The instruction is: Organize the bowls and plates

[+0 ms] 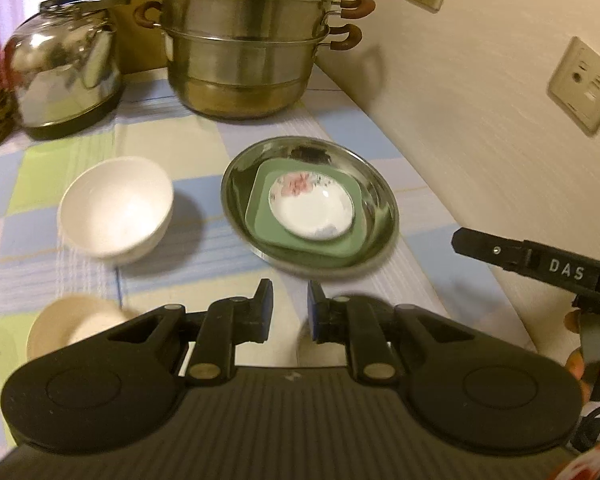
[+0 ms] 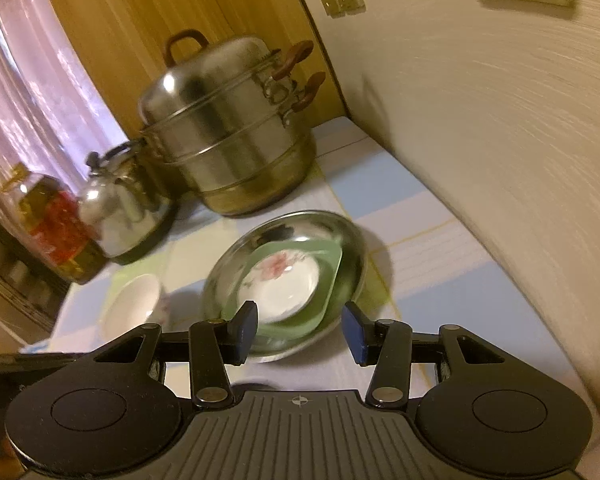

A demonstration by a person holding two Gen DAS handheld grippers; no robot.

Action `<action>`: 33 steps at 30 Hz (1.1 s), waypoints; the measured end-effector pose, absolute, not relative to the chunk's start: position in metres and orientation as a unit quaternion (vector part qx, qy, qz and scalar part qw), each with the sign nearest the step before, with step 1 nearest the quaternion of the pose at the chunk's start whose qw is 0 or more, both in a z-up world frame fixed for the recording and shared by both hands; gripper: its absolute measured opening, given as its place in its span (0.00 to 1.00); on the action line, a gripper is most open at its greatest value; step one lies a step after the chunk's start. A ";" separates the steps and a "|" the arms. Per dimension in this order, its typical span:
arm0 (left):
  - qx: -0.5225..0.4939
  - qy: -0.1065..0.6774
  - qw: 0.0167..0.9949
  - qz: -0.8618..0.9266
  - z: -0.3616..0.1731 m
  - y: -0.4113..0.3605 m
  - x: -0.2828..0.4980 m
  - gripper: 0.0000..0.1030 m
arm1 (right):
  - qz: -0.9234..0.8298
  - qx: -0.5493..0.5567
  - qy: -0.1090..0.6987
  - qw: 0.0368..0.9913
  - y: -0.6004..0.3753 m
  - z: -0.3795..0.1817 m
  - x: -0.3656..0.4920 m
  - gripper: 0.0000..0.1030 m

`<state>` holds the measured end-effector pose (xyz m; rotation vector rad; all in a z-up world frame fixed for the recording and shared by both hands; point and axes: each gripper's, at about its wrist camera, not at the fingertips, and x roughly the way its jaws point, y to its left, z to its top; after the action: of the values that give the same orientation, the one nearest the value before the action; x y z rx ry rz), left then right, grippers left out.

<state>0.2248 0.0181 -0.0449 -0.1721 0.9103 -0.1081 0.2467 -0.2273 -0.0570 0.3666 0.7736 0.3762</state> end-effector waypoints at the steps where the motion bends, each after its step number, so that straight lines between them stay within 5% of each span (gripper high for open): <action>1: -0.085 0.439 0.893 -0.050 -0.044 0.018 0.215 0.15 | 0.183 0.178 0.373 0.892 -0.230 -0.055 0.239 0.46; 33: -0.133 0.460 0.876 0.054 -0.039 0.009 0.029 0.16 | 0.269 0.116 0.462 0.837 -0.235 -0.066 0.084 0.46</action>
<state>0.0292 0.0088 -0.0391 -0.2786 0.9603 0.1131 0.0842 -0.2350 -0.0664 0.2454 0.9769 0.5698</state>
